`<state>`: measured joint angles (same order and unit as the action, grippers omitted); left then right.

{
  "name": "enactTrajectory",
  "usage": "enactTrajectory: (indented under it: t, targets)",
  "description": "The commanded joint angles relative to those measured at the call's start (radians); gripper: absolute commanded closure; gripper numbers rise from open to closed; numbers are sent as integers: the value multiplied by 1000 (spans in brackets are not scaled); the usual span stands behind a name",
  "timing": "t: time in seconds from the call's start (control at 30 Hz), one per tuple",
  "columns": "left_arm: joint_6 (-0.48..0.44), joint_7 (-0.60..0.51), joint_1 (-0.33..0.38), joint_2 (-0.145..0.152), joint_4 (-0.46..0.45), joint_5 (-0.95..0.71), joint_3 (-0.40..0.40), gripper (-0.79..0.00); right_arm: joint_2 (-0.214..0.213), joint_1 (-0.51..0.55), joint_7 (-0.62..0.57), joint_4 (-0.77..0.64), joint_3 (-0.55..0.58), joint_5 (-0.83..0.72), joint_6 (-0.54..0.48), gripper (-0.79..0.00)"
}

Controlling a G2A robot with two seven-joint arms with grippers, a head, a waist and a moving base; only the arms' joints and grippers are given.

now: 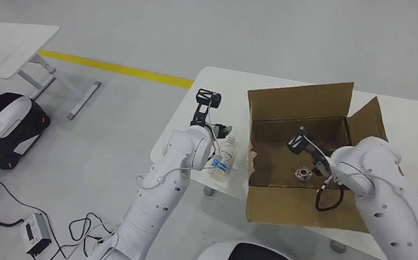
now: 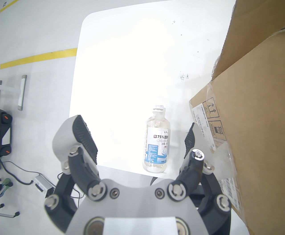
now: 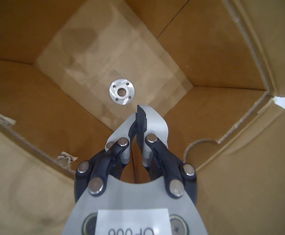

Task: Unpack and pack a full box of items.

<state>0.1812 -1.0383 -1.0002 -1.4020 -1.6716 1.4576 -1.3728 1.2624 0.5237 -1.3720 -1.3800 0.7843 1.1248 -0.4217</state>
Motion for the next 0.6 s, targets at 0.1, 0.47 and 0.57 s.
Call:
enactTrajectory:
  t: [0.1, 0.47, 0.57]
  targets:
    - [0, 0, 0, 0, 0, 0, 0, -785, 39, -50, -8, 119, -84, -47, 12, 0]
    - [0, 0, 0, 0, 0, 0, 0, -785, 109, -142, 43, 353, -175, -103, -3, -283]
    - [0, 0, 0, 0, 0, 0, 0, -785, 123, -157, 55, 394, -189, -110, -3, -274]
